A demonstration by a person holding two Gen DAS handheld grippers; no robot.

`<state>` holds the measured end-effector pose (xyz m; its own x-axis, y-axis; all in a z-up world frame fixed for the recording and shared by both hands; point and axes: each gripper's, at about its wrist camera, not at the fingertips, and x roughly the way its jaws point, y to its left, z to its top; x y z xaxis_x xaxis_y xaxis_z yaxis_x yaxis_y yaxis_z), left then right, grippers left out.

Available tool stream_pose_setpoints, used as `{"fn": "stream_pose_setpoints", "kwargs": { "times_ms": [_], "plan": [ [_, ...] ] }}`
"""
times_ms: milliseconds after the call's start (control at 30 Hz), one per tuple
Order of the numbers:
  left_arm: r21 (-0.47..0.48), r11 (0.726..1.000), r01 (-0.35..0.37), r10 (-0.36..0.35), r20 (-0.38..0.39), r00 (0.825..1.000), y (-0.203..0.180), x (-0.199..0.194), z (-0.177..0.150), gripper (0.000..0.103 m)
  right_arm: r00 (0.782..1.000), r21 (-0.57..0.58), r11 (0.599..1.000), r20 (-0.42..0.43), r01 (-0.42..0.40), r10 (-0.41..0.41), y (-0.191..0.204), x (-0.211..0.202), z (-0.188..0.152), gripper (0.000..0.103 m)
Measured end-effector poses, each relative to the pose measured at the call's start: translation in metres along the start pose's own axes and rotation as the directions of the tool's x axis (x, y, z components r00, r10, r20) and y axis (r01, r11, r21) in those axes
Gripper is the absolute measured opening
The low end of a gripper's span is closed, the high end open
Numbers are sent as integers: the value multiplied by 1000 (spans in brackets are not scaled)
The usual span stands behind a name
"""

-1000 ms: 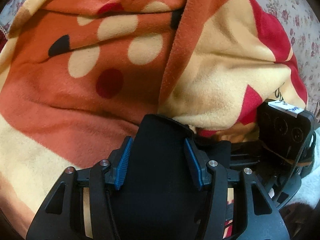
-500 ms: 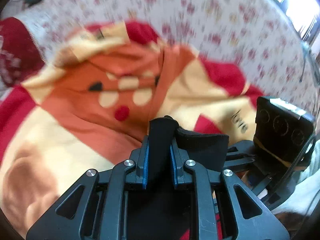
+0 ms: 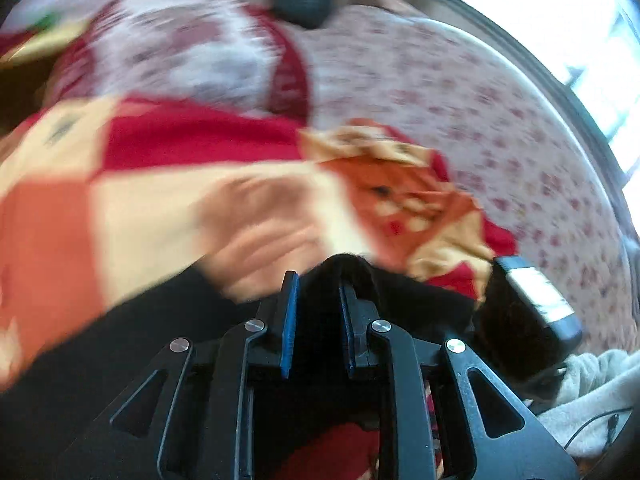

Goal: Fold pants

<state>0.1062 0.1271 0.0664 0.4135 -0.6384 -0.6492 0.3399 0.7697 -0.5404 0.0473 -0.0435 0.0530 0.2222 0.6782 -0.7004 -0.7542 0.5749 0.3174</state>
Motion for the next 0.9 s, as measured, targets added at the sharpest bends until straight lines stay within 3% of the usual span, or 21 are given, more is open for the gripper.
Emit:
{"fn": "stream_pose_setpoints", "kwargs": {
  "times_ms": [67, 133, 200, 300, 433, 567, 667, 767, 833, 900],
  "plan": [
    [-35, 997, -71, 71, 10, 997, 16, -18, -17, 16, 990, -12, 996, -110, -86, 84, 5, 36, -1, 22],
    [-70, 994, -81, 84, 27, 996, 26, -38, -34, 16, 978, -15, 993, -174, -121, 116, 15, 48, 0, 22],
    [-89, 991, -100, 105, 57, 993, 28, -54, -44, 16, 975, -42, 986, -158, -163, 154, 21, 35, 3, 22],
    [-95, 989, -117, 124, 74, 990, 24, -62, -54, 17, 987, -36, 990, -90, -134, 130, 12, -4, 1, 24],
    [-88, 989, -116, 122, 66, 990, 13, -50, -56, 46, 995, 102, 990, 35, -94, 91, -28, -50, -9, 27],
    [-28, 984, -178, 179, 31, 983, -2, -25, -51, 48, 993, 233, 967, 91, -100, 81, -52, -60, -12, 43],
    [69, 965, -254, 255, 5, 967, -11, -6, -51, 48, 989, 258, 957, 103, -131, 108, -52, -59, -8, 47],
    [113, 958, -265, 269, -24, 963, -13, 10, -45, 52, 996, 241, 967, 56, -87, 76, -54, -43, -3, 48],
    [126, 963, -238, 246, -55, 968, -9, 22, -38, 58, 996, 249, 965, 34, -86, 80, -57, -35, -1, 48],
    [106, 971, -215, 224, -77, 972, -5, 30, -33, 59, 998, 288, 955, 8, -66, 67, -67, -28, -4, 48]
  ]
}}
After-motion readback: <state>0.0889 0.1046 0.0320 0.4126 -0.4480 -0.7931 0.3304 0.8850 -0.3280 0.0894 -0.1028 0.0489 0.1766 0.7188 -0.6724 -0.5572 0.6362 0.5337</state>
